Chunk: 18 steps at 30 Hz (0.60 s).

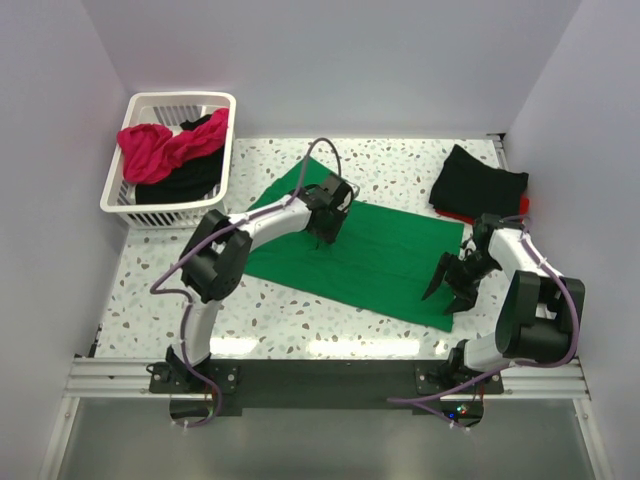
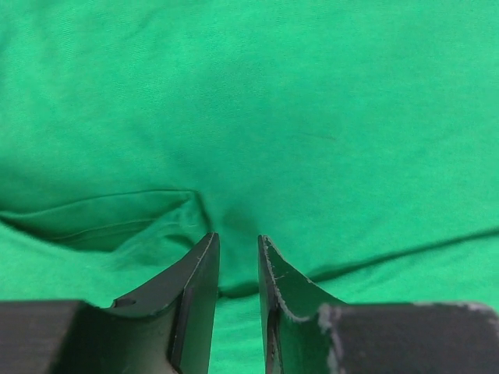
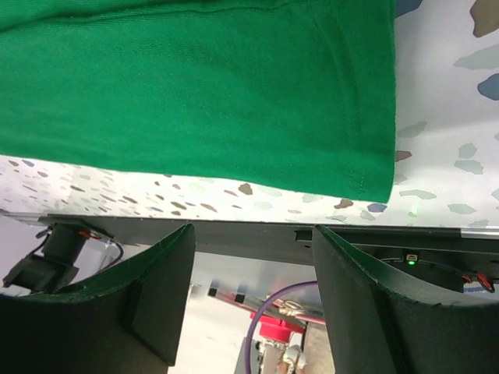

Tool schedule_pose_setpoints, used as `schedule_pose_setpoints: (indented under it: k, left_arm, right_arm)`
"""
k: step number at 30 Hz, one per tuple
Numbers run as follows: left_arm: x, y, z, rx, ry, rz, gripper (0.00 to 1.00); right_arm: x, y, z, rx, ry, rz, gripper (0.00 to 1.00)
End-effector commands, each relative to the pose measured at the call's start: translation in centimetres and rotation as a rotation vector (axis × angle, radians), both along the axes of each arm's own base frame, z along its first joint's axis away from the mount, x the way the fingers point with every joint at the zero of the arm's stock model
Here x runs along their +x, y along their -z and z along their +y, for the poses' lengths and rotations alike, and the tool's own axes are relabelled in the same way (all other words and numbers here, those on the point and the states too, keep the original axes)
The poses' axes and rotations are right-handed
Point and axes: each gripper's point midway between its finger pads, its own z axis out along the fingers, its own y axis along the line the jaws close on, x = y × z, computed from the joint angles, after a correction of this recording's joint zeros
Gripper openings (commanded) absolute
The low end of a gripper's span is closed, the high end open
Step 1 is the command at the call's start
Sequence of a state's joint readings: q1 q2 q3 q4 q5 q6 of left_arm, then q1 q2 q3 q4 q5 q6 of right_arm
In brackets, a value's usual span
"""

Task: Fold and stack the t-shirts
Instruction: Fold the tshirt

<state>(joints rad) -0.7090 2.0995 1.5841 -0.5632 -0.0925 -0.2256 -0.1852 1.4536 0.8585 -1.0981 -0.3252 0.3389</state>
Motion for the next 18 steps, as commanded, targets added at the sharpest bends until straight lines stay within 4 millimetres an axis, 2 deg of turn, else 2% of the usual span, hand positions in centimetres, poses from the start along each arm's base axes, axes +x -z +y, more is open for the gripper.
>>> schedule_pose_setpoints:
  k: [1, 3, 4, 7, 8, 9, 10, 11, 12, 13, 14, 15, 16, 17, 18]
  left_arm:
    - [0.4, -2.0, -2.6, -0.090, 0.077, -0.043, 0.32]
    - [0.4, -3.2, -3.2, -0.135, 0.083, -0.062, 0.33]
    - [0.2, -4.0, -4.2, -0.194, 0.098, -0.056, 0.33]
    - [-0.1, -6.9, -5.4, -0.295, 0.103, -0.088, 0.38]
    - [0.0, -8.7, -5.5, -0.330, 0.103, -0.116, 0.40]
    - [-0.1, -9.3, -5.3, -0.344, 0.093, -0.131, 0.43]
    - [0.0, -11.0, -4.9, -0.368, 0.076, -0.161, 0.45]
    - [0.2, -11.5, -4.3, -0.370, 0.057, -0.175, 0.48]
    - [0.3, -11.1, -3.1, -0.345, 0.015, -0.186, 0.54]
    - [0.4, -12.0, -2.2, -0.352, -0.024, -0.199, 0.57]
    - [0.8, -11.8, -0.6, -0.341, -0.068, -0.192, 0.59]
    - [0.8, -10.6, 1.3, -0.294, -0.124, -0.178, 0.62]
    - [0.9, -10.7, 2.4, -0.297, -0.159, -0.176, 0.64]
    - [1.7, -10.1, 4.5, -0.285, -0.211, -0.168, 0.65]
    - [1.3, -8.6, 6.0, -0.265, -0.240, -0.142, 0.66]
  right_arm:
    - [0.2, 0.0, 0.3, 0.022, -0.008, -0.013, 0.65]
    - [0.4, -0.1, 0.3, 0.028, -0.010, -0.019, 0.65]
    - [0.5, -0.3, 0.4, 0.034, -0.015, -0.030, 0.65]
    - [1.5, -0.8, 0.6, 0.052, -0.017, -0.076, 0.65]
    - [2.2, -1.3, 0.6, 0.050, -0.019, -0.109, 0.65]
    - [2.6, -1.7, 0.6, 0.050, -0.016, -0.128, 0.65]
    - [2.9, -2.0, 0.5, 0.047, -0.014, -0.142, 0.65]
    - [3.8, -2.6, 0.3, 0.039, -0.015, -0.181, 0.65]
    - [4.3, -2.9, 0.3, 0.037, -0.013, -0.199, 0.66]
    - [4.7, -3.1, 0.3, 0.039, -0.012, -0.212, 0.66]
    - [5.4, -3.3, 0.2, 0.039, -0.010, -0.227, 0.66]
    - [5.7, -3.2, 0.3, 0.042, -0.011, -0.230, 0.66]
    - [5.9, -3.2, 0.4, 0.047, -0.012, -0.231, 0.66]
    - [6.2, -2.9, 0.4, 0.047, -0.020, -0.225, 0.66]
    - [6.3, -2.7, 0.5, 0.049, -0.023, -0.223, 0.66]
